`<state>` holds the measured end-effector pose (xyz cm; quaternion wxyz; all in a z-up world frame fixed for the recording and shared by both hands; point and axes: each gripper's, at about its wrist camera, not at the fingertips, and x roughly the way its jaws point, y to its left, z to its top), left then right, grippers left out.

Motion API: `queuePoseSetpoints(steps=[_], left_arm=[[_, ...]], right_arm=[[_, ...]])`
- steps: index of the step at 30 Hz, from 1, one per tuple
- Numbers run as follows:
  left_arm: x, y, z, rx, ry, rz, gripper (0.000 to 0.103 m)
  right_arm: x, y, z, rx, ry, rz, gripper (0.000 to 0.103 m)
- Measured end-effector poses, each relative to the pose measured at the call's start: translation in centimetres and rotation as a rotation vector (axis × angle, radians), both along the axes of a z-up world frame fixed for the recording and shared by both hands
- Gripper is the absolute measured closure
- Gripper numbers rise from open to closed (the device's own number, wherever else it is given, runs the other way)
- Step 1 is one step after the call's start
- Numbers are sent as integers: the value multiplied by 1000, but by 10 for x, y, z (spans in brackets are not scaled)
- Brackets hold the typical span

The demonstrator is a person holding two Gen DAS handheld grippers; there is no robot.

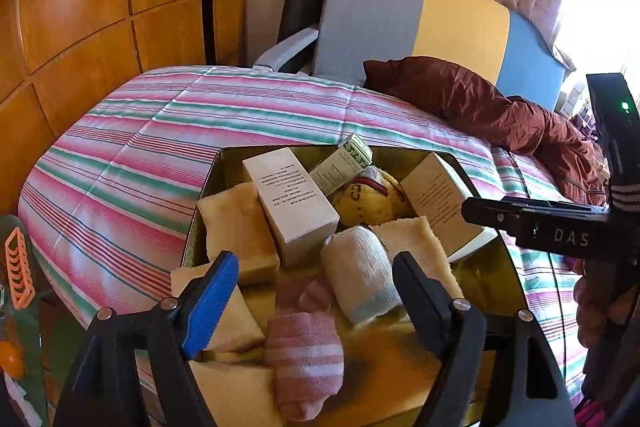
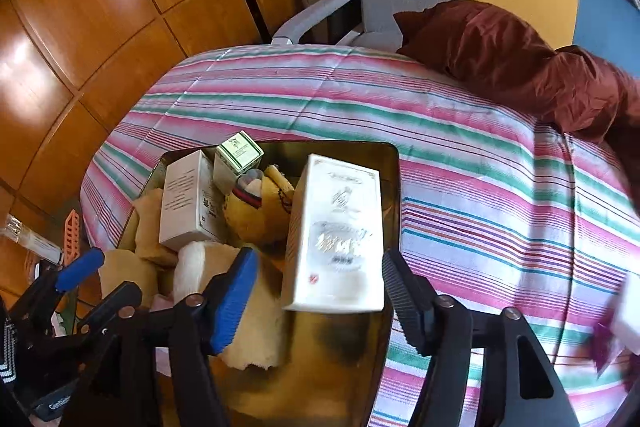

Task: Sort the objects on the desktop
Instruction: 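Carry the sock roll and medicine box into the gold tray and open both tools, then withdraw both tools from the tray toward the remaining items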

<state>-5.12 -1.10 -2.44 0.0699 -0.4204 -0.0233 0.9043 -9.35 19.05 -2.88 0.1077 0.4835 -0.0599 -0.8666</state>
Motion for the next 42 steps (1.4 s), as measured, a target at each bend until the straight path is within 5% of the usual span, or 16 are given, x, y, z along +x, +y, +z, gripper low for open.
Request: queuePoseSetpoints(steps=[8,12,16,22,32,42], left_arm=[[13,6,13,-20,39,13,22],[21,6,21,-37,70,39,23],[29,5,29,-56,109,76,23],[42,9,42,-100,183,100,22],[50,17,38,-116,161,127,22],[57,37,40,-153,181,97,23]], right_arm=[[28,-10,13,97,99,9,18],[50,-18,25,172,217,6,0],[64,-15,27,159,239,-19,0],[78,4,21,1,194,-55,0],[120,2,29,157,332,-108,0],[128,15,21,212,331,-152,0]])
